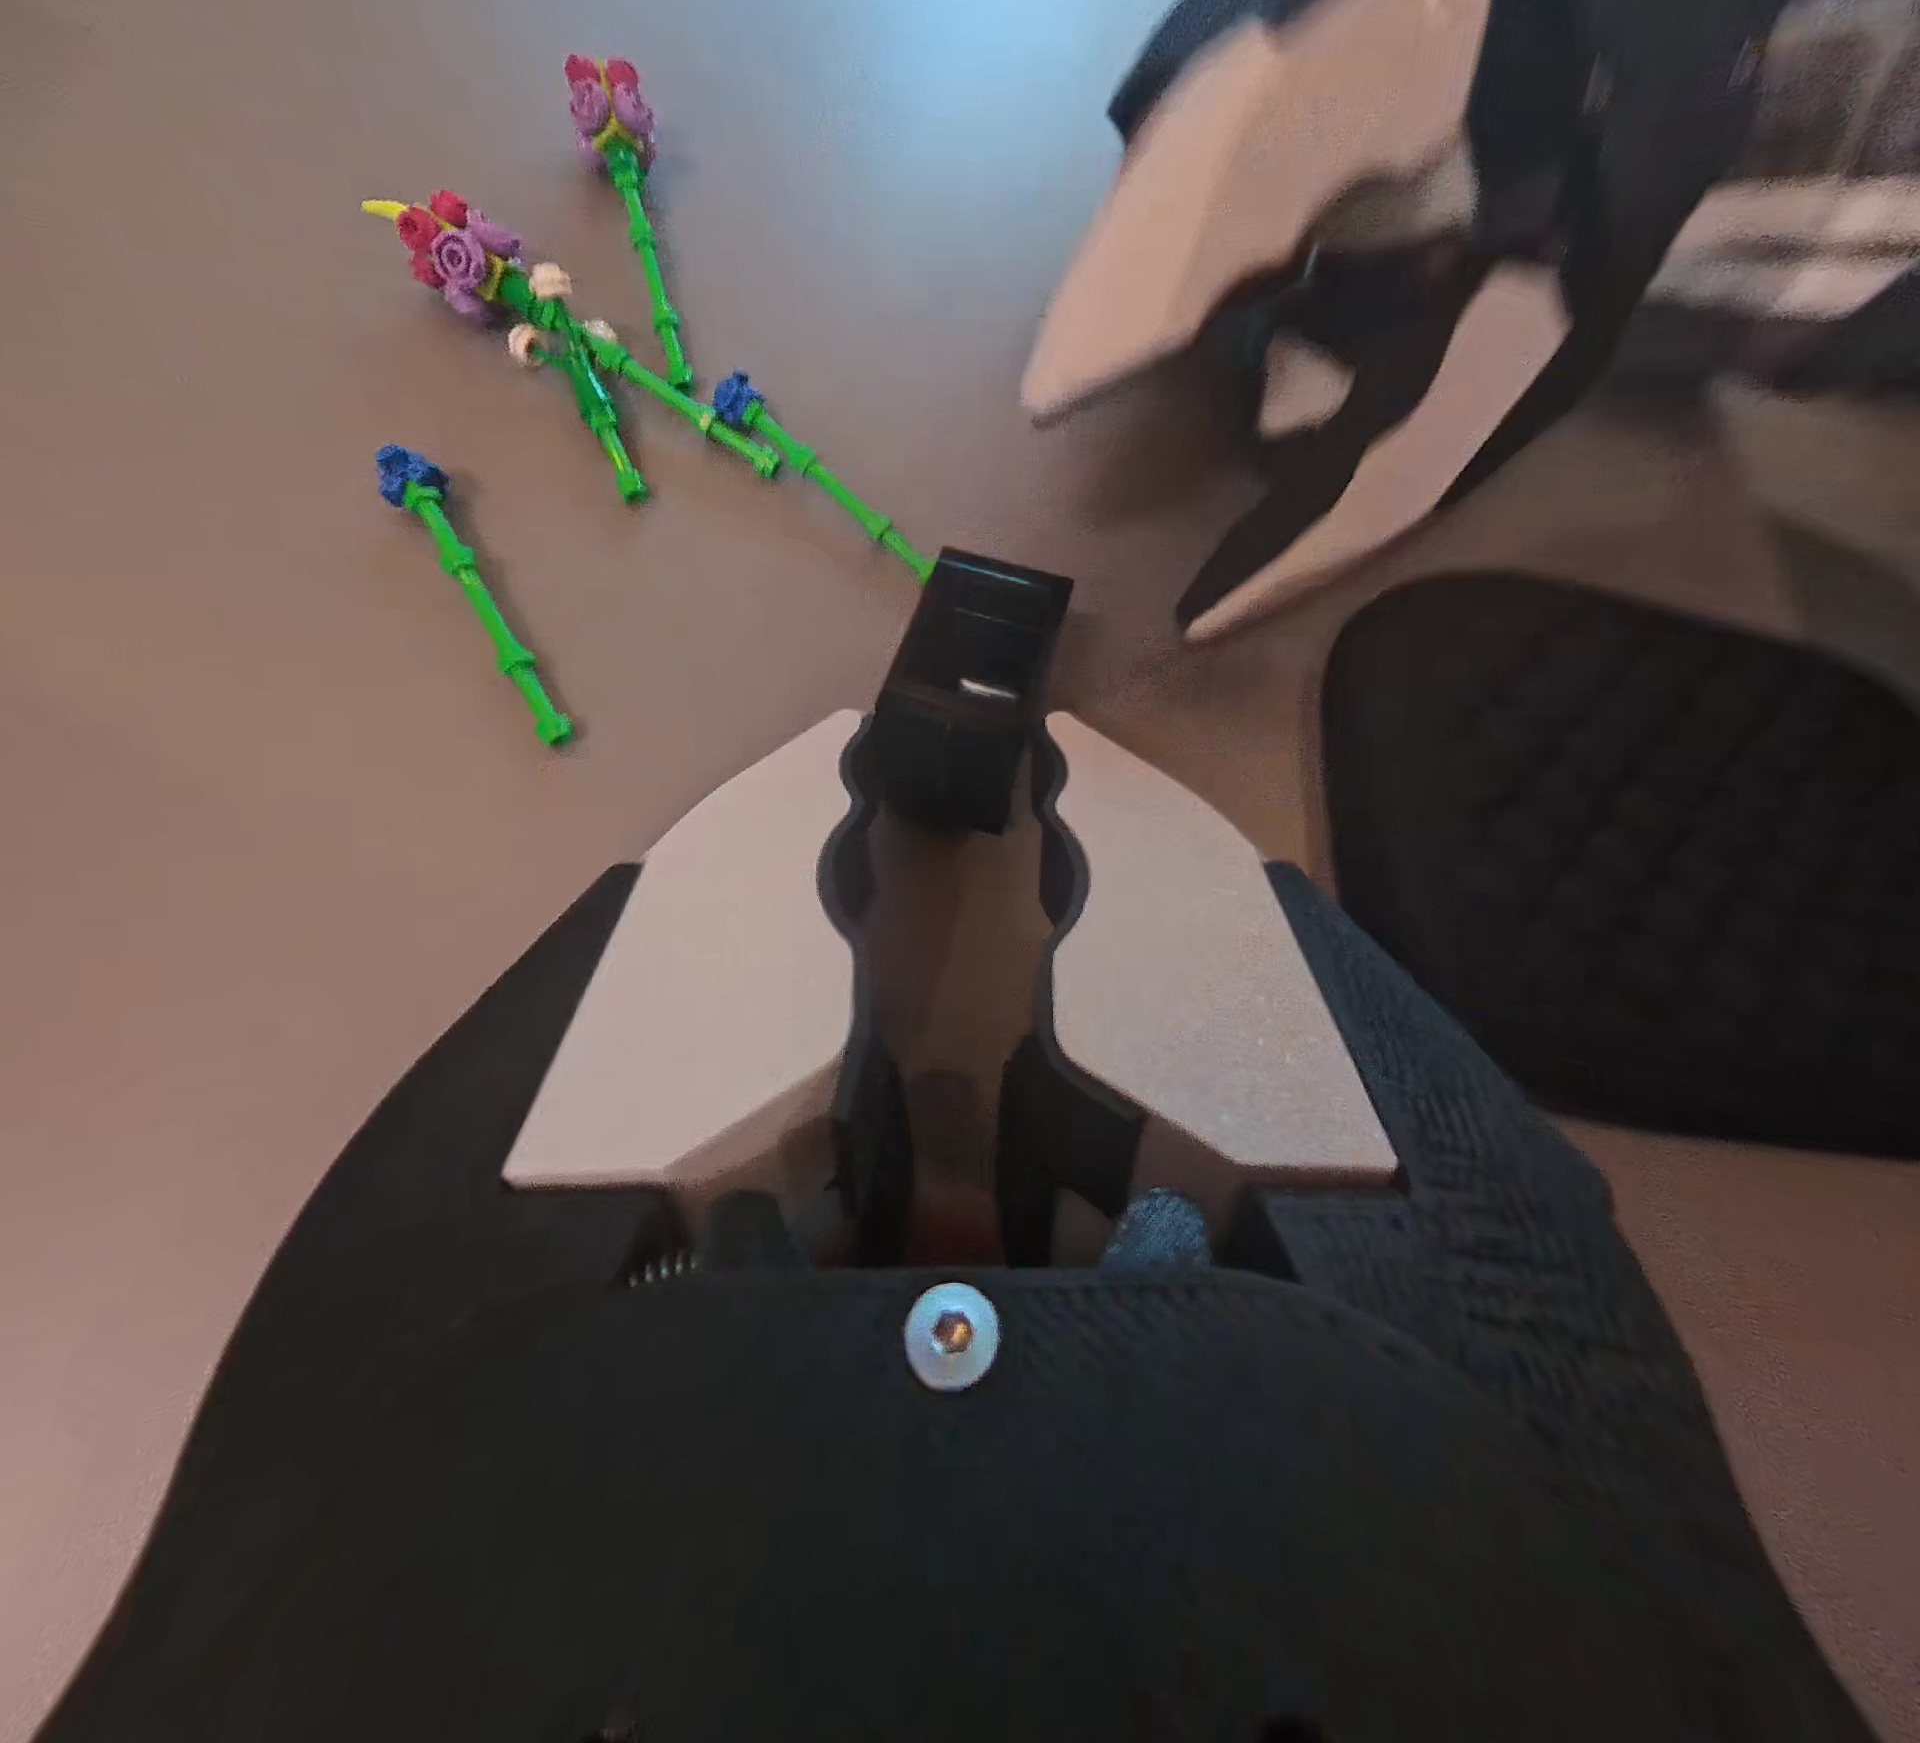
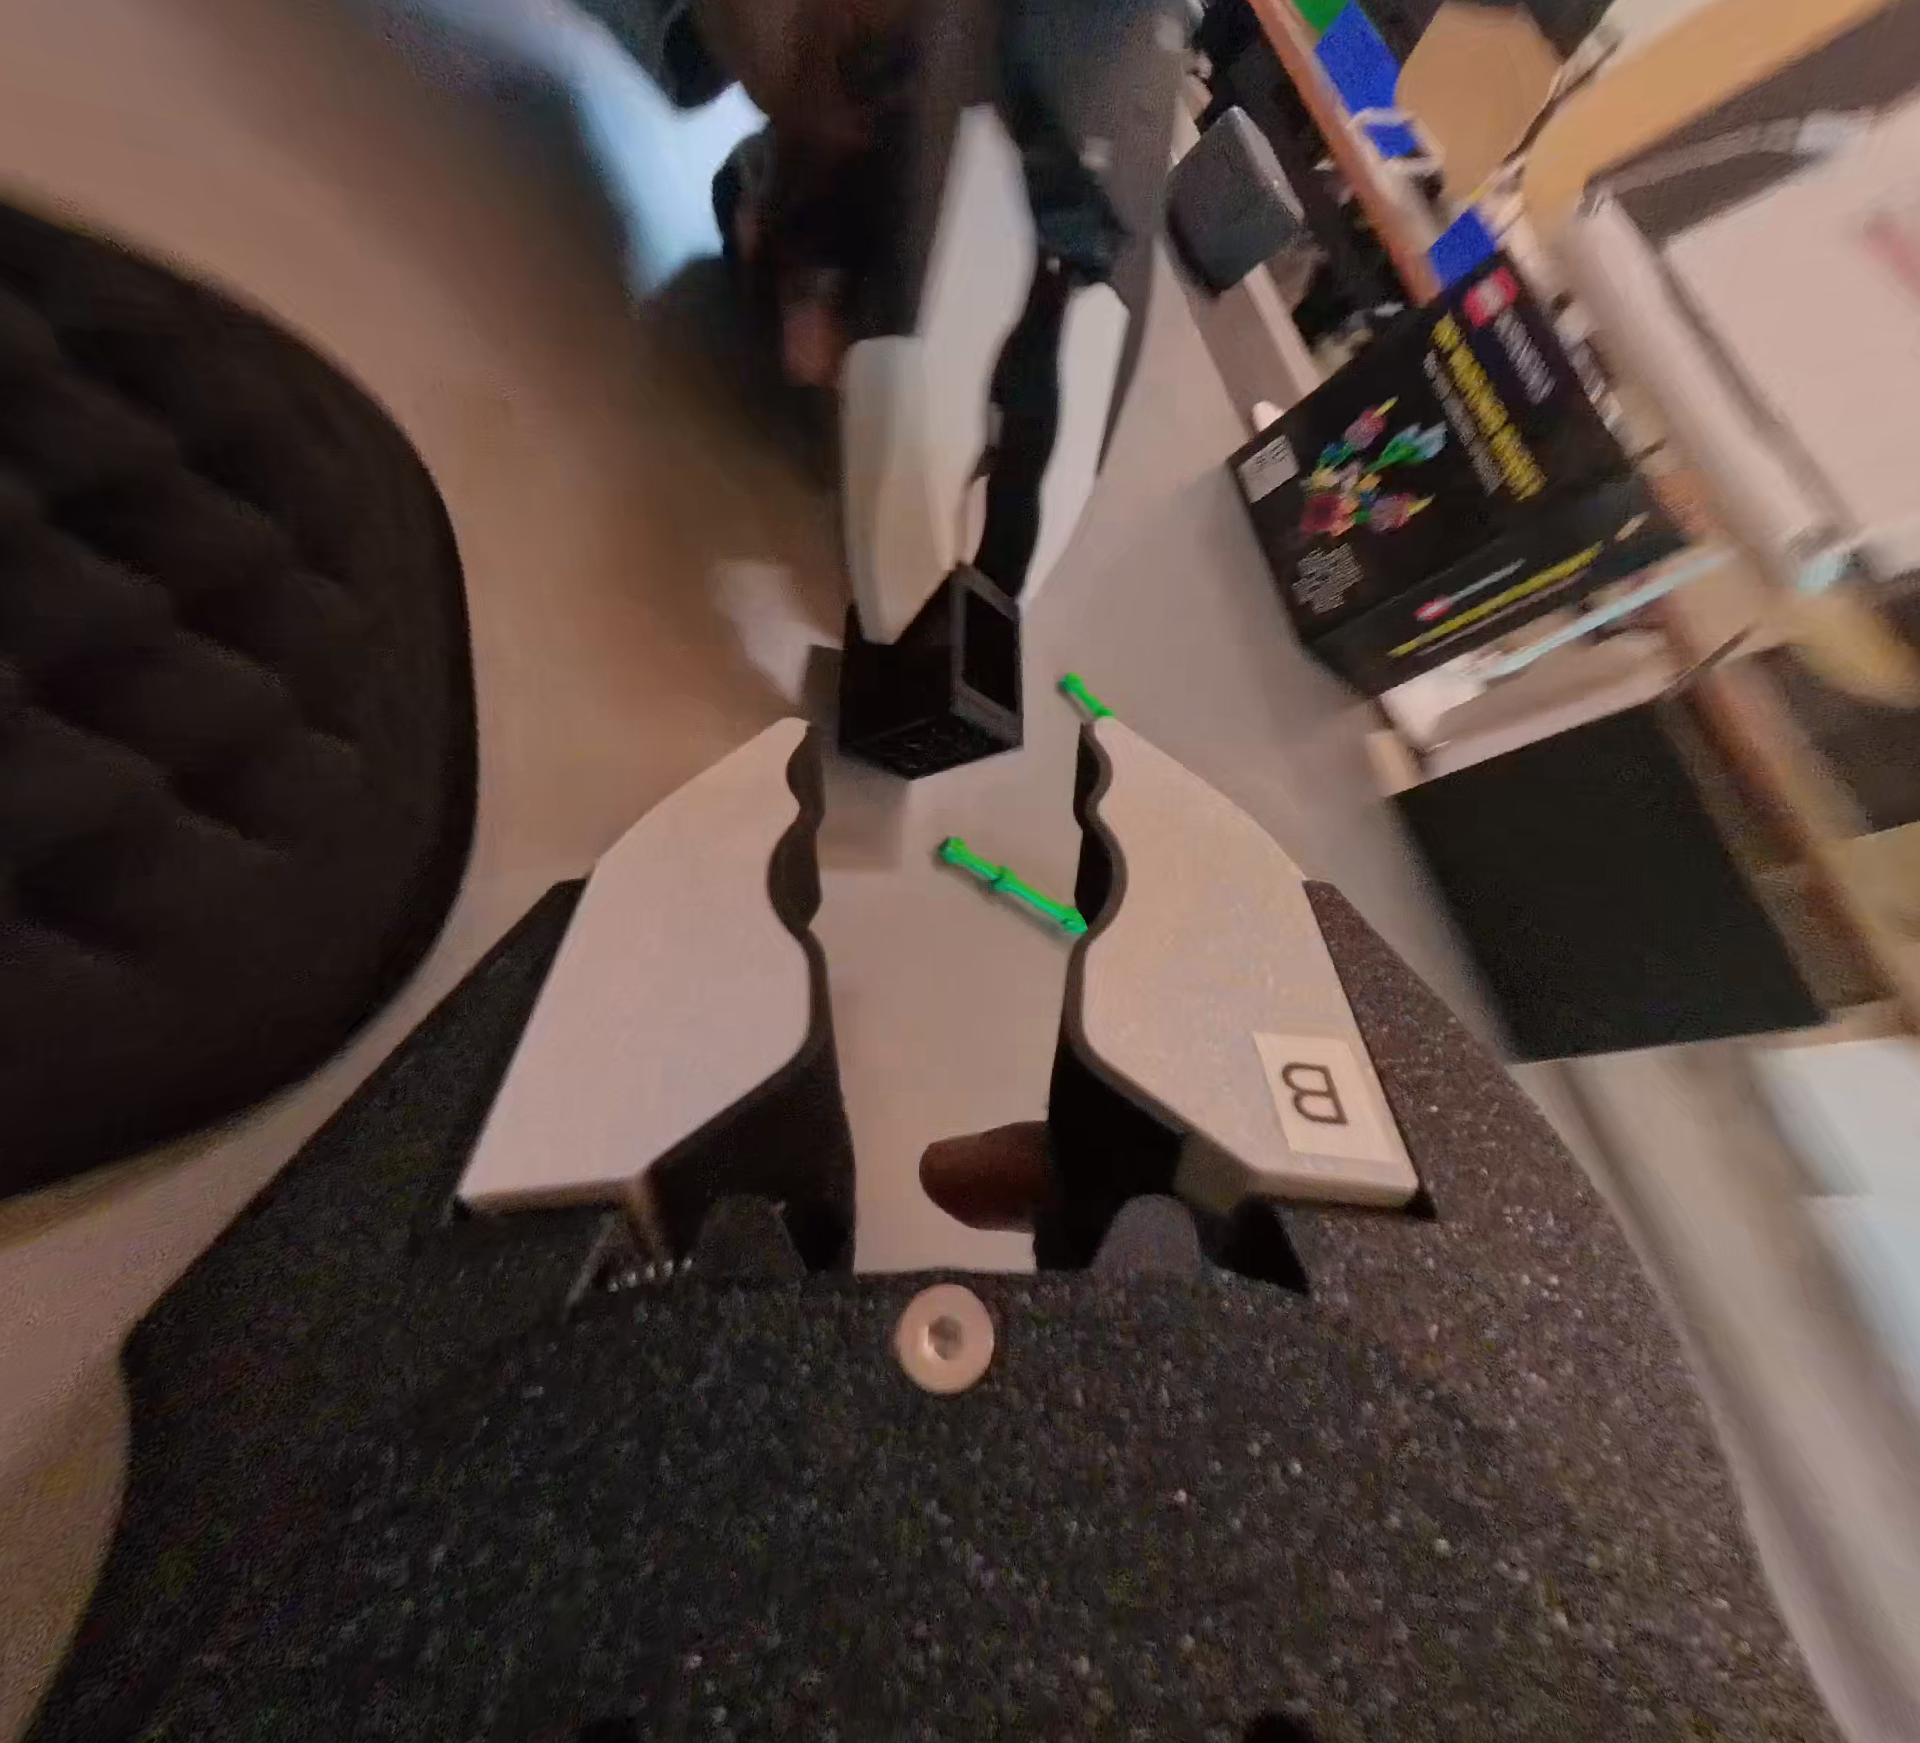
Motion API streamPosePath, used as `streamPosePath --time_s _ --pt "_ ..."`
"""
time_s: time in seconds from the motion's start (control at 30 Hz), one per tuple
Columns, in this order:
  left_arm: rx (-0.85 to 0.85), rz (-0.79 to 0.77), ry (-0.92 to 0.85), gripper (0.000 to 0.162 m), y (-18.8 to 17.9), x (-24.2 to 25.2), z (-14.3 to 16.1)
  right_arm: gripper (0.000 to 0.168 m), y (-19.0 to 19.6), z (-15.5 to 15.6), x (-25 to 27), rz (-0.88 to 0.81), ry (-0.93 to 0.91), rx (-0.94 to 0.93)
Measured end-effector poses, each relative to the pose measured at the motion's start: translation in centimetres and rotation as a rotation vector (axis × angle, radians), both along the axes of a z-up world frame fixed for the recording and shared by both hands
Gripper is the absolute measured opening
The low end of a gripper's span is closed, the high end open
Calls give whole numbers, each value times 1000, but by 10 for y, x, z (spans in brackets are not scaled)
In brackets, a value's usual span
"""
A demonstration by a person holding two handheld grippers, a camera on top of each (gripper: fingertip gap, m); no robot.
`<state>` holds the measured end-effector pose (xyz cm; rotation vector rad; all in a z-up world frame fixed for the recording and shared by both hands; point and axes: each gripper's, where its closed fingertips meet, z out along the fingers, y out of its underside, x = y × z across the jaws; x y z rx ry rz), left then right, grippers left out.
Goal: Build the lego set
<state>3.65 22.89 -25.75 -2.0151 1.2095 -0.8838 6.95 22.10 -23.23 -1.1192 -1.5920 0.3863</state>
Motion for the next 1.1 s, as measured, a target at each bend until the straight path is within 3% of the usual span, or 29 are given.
streamPosePath --time_s 0.13,0.2,0.4,0.5,0.63,0.83,1.0,1.1 --pt "163 -8 102 27 -10 -8 -6 38 15 10 9 -152 102 -501" --pt "194 -10 144 28 -16 -9 -10 38 18 11 8 -264 75 -618" --pt "197 59 173 56 -14 -12 -12 47 24 20 13 -518 89 -497" --pt "206 152 146 87 -14 -14 11 55 26 17 25 -635 19 -483" --pt "232 353 185 98 -15 -24 42 45 26 34 44 -814 -136 -273" --pt "268 413 365 98 -18 -27 25 54 8 9 20 -772 -132 -417" --pt "235 384 286 97 -19 -20 24 52 4 1 21 -715 -68 -533" --pt "238 382 234 97 -19 -19 29 49 6 14 10 -517 20 -639"
